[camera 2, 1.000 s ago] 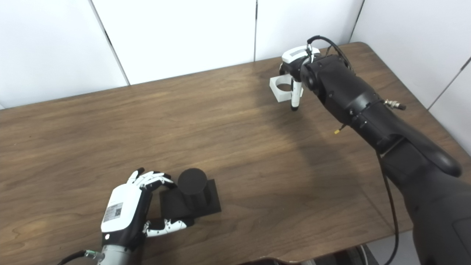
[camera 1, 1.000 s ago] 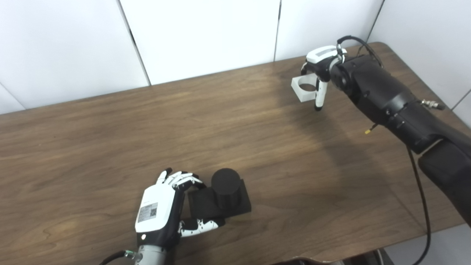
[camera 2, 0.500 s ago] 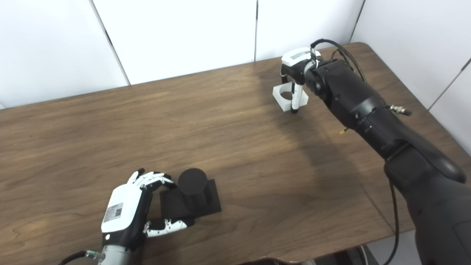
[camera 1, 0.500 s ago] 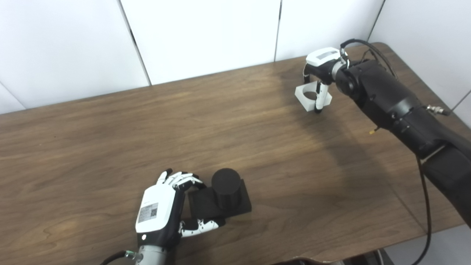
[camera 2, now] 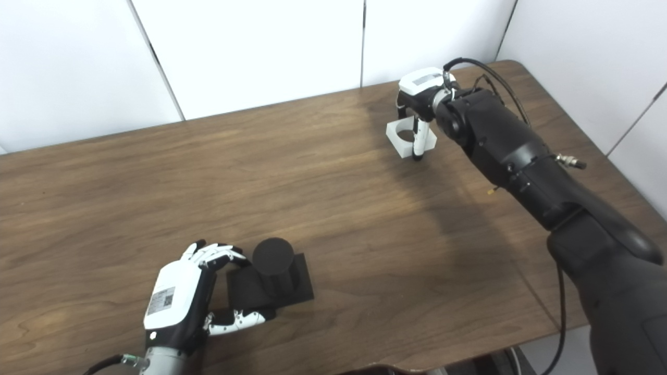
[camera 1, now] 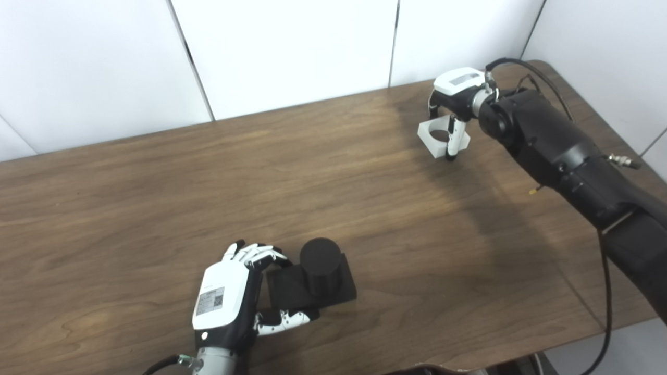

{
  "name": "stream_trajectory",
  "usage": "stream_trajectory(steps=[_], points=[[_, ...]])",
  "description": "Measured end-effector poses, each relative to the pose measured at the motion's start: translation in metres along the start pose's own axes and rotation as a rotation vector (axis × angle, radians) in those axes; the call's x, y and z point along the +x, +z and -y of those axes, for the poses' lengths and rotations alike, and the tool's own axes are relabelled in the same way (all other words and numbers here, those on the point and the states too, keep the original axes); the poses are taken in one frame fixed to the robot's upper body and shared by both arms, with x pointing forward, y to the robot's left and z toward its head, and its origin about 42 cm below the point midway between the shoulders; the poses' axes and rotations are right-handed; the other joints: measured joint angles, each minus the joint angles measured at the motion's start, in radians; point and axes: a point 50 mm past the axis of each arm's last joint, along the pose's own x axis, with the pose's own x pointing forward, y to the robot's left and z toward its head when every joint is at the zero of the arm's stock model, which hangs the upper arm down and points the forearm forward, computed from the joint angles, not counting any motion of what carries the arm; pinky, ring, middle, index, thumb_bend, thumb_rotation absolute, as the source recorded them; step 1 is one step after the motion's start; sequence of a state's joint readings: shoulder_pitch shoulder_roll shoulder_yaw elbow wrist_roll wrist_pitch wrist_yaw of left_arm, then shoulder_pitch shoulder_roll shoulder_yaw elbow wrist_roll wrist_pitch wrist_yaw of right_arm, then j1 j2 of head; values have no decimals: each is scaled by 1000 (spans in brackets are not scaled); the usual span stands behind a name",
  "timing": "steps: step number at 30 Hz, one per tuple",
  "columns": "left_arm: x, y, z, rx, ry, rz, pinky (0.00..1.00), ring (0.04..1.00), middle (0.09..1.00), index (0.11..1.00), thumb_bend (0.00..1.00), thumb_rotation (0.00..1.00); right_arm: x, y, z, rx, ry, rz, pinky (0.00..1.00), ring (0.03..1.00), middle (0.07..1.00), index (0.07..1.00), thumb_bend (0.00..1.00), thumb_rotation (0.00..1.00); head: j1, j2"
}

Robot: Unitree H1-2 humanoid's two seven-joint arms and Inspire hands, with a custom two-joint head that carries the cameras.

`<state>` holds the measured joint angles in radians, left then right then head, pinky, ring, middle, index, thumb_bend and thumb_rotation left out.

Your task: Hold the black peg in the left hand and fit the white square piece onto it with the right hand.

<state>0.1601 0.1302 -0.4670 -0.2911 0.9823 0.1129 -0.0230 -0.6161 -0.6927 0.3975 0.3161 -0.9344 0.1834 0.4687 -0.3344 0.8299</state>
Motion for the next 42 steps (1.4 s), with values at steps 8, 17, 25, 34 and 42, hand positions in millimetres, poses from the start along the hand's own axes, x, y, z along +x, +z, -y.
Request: stream_trajectory(steps=[8,17,25,34,42], points=[[1,2,1,6,0,4,938,835,762,488,510,46,-7,-6,-5,54,-22,23,780,837,752,484,523,130,28,-6],[3,7,3,2,-12,-14,957,844,769,488,510,46,-52,24,6,84,-59,202,803,834,726,485,523,131,72,0],[5,13,5,4,-15,-12,949,844,769,488,510,46,-115,68,54,41,-120,419,778,837,720,486,521,129,110,3],[10,23,10,11,-19,-9,950,849,775,488,509,47,-165,101,82,-12,-139,555,759,840,729,485,521,131,163,8],[13,28,12,18,-22,-3,939,839,771,488,509,49,-196,128,99,-5,-194,700,730,818,711,483,522,130,179,8]])
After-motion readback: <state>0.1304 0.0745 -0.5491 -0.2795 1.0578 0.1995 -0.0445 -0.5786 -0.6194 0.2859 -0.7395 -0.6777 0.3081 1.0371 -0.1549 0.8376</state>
